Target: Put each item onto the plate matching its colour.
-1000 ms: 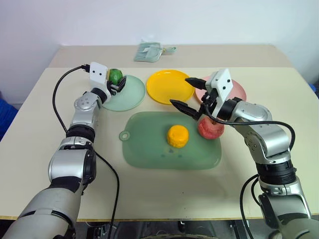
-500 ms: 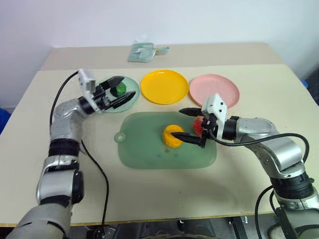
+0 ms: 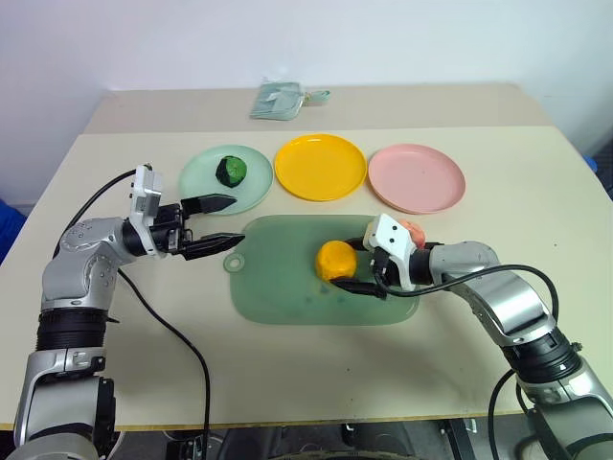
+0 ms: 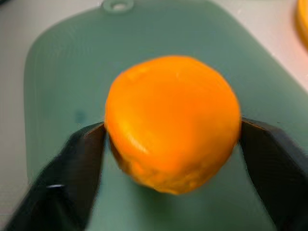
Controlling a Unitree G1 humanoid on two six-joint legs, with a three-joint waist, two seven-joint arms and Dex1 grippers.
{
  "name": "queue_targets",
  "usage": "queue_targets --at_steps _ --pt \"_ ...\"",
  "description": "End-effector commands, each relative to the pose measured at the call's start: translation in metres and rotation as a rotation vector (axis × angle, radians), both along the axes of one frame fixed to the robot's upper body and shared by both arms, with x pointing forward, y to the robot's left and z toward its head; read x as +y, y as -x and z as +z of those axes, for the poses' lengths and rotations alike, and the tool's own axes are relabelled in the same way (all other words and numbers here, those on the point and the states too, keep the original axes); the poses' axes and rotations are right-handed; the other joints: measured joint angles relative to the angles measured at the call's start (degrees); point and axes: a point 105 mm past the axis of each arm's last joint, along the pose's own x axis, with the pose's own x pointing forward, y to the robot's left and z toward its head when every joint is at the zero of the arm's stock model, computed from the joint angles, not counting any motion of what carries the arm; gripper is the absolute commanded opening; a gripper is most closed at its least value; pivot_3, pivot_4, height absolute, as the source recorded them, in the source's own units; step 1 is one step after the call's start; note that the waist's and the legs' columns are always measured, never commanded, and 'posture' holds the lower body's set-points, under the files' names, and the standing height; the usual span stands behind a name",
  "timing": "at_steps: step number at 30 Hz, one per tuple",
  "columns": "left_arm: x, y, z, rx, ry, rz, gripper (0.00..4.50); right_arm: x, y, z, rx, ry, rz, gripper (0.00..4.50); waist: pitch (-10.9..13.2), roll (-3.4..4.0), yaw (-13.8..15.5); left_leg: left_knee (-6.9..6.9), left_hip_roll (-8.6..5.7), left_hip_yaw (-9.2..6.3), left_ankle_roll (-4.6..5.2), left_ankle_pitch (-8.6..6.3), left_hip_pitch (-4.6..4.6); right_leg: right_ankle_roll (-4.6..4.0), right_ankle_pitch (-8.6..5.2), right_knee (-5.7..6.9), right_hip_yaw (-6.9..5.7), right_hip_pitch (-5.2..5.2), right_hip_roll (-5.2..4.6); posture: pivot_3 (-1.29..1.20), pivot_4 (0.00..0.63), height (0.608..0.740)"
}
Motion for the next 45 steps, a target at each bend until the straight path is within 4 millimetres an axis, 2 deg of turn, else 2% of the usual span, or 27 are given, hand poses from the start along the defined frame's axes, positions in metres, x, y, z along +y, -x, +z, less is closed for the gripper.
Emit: queue_targets --at_steps 1,5,8,10,12,18,21,24,28,30,32,35,40,42,45 --pt "-0.003 0.009 0.020 -0.071 0.013 -0.013 4.50 0.009 -0.008 0.039 -0.104 -0.123 0.004 2.98 0.0 0.01 -0.1 -0.02 0.00 0.00 0.00 0.00 0.00 0.00 0.00 0.00 0.01 -0.01 0.00 0.00 0.150 0.740" --pt "-0.002 -0.006 0.028 -0.148 0.019 0.093 4.50 0.016 -0.033 0.087 -0.185 -0.364 -0.108 2.98 0.0 0.02 -0.1 -0.05 0.02 0.00 0.00 0.00 0.01 -0.03 0.02 0.03 0.01 -0.03 0.03 0.00 0.150 0.740" --pt "-0.001 -0.022 0.036 -0.163 0.062 0.193 4.50 0.011 -0.068 0.106 -0.286 -0.421 -0.298 2.98 0.0 0.01 0.2 -0.02 0.01 0.00 -0.20 0.12 0.03 -0.04 0.03 0.03 0.00 0.00 0.04 0.00 0.150 0.740" --pt "-0.004 -0.024 0.036 -0.176 0.060 0.201 4.50 0.008 -0.091 0.100 -0.286 -0.392 -0.424 2.98 0.0 0.00 0.2 -0.01 -0.01 0.00 -0.27 0.16 0.04 -0.04 0.03 0.03 -0.01 0.00 0.03 0.00 0.150 0.740" --pt "-0.003 -0.031 0.033 -0.180 0.044 0.247 4.50 0.013 -0.107 0.093 -0.284 -0.371 -0.475 2.98 0.0 0.00 0.0 -0.04 -0.02 0.00 -0.31 0.19 0.04 -0.04 0.03 0.02 0.00 0.00 0.03 0.00 0.150 0.740" --pt "0.007 -0.047 0.024 -0.252 -0.027 0.367 4.50 0.039 -0.139 0.086 -0.303 -0.363 -0.502 2.98 0.0 0.02 -0.7 -0.24 -0.01 0.11 -0.39 0.25 0.01 -0.05 0.03 0.07 0.10 -0.21 0.06 0.00 0.150 0.740" --pt "0.012 -0.044 0.024 -0.263 -0.022 0.361 4.50 0.035 -0.150 0.083 -0.321 -0.334 -0.536 4.36 0.0 0.02 -1.0 -0.29 0.00 0.13 -0.39 0.25 0.01 -0.05 0.03 0.08 0.12 -0.25 0.08 0.00 0.150 0.740" --pt "0.015 -0.037 0.028 -0.267 0.025 0.334 4.50 0.024 -0.154 0.097 -0.321 -0.413 -0.574 4.45 0.0 0.02 -0.7 -0.28 -0.01 0.12 -0.39 0.25 0.01 -0.05 0.03 0.07 0.11 -0.23 0.07 0.00 0.150 0.740" --pt "0.013 -0.020 0.042 -0.213 0.171 0.237 4.50 0.006 -0.144 0.127 -0.305 -0.567 -0.537 4.45 0.0 0.04 -0.6 -0.27 0.00 0.12 -0.39 0.25 -0.02 -0.04 0.03 0.08 0.12 -0.25 0.07 0.00 0.150 0.740" --pt "0.009 -0.006 0.042 -0.143 0.214 0.141 4.50 0.001 -0.127 0.141 -0.287 -0.612 -0.445 4.45 0.0 0.04 -0.5 -0.26 0.00 0.11 -0.39 0.25 -0.02 -0.04 0.03 0.08 0.12 -0.25 0.06 0.00 0.150 0.740" --pt "0.006 0.005 0.035 -0.084 0.201 0.064 4.50 -0.001 -0.102 0.143 -0.279 -0.566 -0.312 4.45 0.0 0.04 -0.5 -0.26 0.00 0.10 -0.37 0.24 -0.03 -0.05 0.03 0.08 0.12 -0.25 0.06 0.00 0.150 0.740" --pt "0.003 0.009 0.021 -0.047 0.145 0.020 4.50 -0.010 -0.066 0.126 -0.226 -0.421 -0.174 4.45 0.0 0.05 -0.1 -0.27 0.01 0.09 -0.34 0.22 -0.02 -0.05 0.03 0.04 0.11 -0.22 0.07 0.00 0.150 0.740" --pt "-0.004 0.019 0.015 0.014 0.138 -0.095 4.50 -0.047 -0.021 0.085 -0.110 -0.172 -0.122 4.45 0.0 0.05 0.1 -0.17 0.00 0.09 0.01 0.01 -0.02 -0.05 0.03 0.03 0.11 -0.15 0.04 0.00 0.150 0.740" --pt "-0.005 0.018 0.014 0.012 0.144 -0.111 4.50 -0.061 -0.012 0.074 -0.063 -0.135 -0.147 4.45 0.0 0.07 -0.1 -0.16 0.01 0.09 0.03 0.00 -0.01 -0.05 0.03 0.03 0.11 -0.13 0.04 0.00 0.150 0.740" --pt "-0.006 0.014 0.009 0.021 0.129 -0.117 4.50 -0.078 -0.014 0.060 -0.082 -0.064 -0.221 4.45 0.0 0.08 -0.4 -0.17 0.07 0.10 0.02 0.00 0.03 -0.05 0.03 0.03 0.12 -0.12 0.05 0.00 0.150 0.740"
